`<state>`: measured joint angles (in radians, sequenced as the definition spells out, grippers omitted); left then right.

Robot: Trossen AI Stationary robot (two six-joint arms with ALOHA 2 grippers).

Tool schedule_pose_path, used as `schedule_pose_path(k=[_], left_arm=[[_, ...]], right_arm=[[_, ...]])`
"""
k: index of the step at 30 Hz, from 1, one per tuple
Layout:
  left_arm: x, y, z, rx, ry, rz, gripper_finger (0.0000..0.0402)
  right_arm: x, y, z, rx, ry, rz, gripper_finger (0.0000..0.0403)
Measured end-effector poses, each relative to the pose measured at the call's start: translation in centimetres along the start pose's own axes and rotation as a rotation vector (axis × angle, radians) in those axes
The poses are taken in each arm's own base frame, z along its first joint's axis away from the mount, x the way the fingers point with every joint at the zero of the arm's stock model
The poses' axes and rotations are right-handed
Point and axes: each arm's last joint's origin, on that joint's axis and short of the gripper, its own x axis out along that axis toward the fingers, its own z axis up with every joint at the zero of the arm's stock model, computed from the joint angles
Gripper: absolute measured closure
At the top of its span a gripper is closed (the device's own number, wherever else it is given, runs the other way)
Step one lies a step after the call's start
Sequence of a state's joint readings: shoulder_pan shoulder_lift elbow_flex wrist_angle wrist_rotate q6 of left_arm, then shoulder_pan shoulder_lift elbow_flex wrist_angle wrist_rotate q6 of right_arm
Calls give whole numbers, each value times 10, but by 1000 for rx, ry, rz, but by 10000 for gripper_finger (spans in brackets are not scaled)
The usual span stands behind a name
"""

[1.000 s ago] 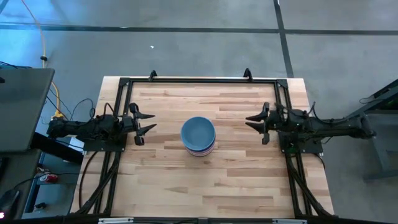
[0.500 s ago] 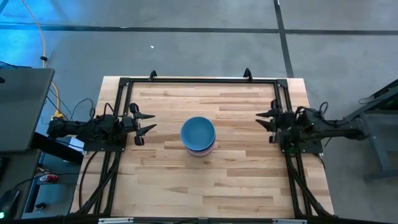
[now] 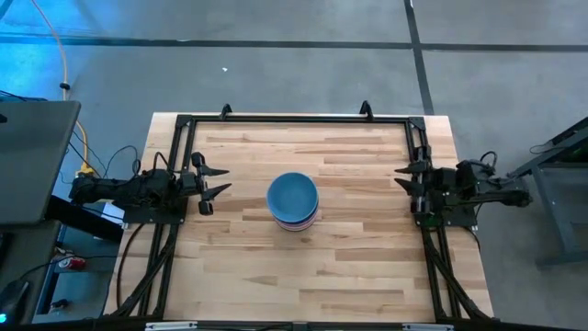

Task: Nest bowls inside each other
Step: Return to Home Position

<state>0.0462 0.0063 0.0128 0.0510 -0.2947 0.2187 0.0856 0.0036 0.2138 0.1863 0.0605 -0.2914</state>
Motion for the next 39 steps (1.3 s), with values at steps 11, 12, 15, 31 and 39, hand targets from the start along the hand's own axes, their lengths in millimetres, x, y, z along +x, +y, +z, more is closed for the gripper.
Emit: schedule_pose_path(k=[11, 12, 15, 31, 39], left_arm=[[0, 0, 0, 2, 0, -1, 229], [0, 0, 0, 8, 0, -1, 229], [0, 0, 0, 17, -1, -3, 229], [0, 0, 0, -6, -1, -6, 229], [0, 0, 0, 1, -1, -8, 229]], right_arm=[[-1, -8, 6, 42, -19, -224, 311], [-1, -6, 1, 62, 27, -211, 311], [-1, -3, -7, 121, 103, -161, 311], [-3, 10, -48, 111, 26, -151, 311], [-3, 12, -56, 132, 112, -148, 311]])
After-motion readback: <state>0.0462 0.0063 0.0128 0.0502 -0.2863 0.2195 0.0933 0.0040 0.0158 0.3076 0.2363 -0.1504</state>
